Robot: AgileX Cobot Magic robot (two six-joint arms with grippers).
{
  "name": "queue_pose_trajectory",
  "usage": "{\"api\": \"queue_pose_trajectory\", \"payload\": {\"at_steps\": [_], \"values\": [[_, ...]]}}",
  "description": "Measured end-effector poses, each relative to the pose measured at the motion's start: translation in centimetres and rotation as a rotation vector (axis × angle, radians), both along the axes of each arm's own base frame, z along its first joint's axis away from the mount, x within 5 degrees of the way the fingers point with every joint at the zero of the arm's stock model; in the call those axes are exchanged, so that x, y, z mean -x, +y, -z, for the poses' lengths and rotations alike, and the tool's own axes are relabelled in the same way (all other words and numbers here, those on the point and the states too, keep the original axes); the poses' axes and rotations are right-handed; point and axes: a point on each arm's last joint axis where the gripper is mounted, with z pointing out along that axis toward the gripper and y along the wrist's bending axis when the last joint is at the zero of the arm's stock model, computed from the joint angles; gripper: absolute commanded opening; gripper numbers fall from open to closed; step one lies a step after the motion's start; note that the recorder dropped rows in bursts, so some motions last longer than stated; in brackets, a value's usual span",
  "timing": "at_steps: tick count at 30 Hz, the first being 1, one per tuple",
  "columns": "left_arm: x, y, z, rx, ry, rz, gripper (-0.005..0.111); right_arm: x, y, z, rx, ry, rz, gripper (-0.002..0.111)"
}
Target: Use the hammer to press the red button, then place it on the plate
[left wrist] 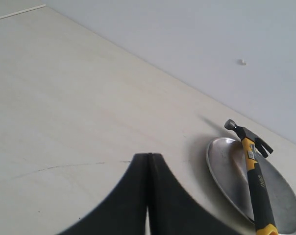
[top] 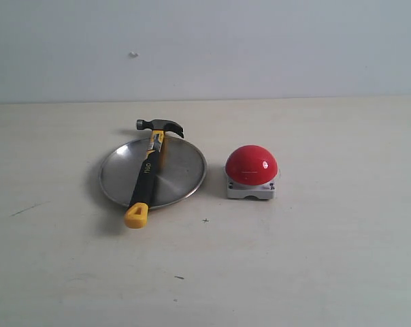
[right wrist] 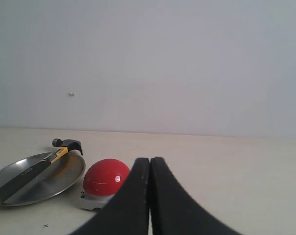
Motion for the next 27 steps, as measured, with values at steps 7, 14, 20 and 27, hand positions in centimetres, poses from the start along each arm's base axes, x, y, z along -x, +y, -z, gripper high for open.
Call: {"api": "queue_pose_trajectory", "payload": {"at_steps": [7, 14, 20, 27], "values": [[0.0, 0.0, 0.0, 0.000, 0.000, 0.000, 0.000, 0.0, 0.0, 0.0, -0.002, 0.000, 0.000, 0.000], [0.0, 0.0, 0.0, 0.000, 0.000, 0.000, 0.000, 0.0, 0.0, 0.0, -0.004, 0.000, 0.000, 0.000], [0.7, 0.0, -0.7, -0.098, -0.080, 0.007, 0.000, 0.0, 0.0, 0.0, -0.004, 0.000, 0.000, 0.000], [2.8, -1.3, -2.3, -0.262, -0.332, 0.159, 0.000, 0.0, 0.0, 0.0, -0.004, 0.000, 0.000, 0.000]]}}
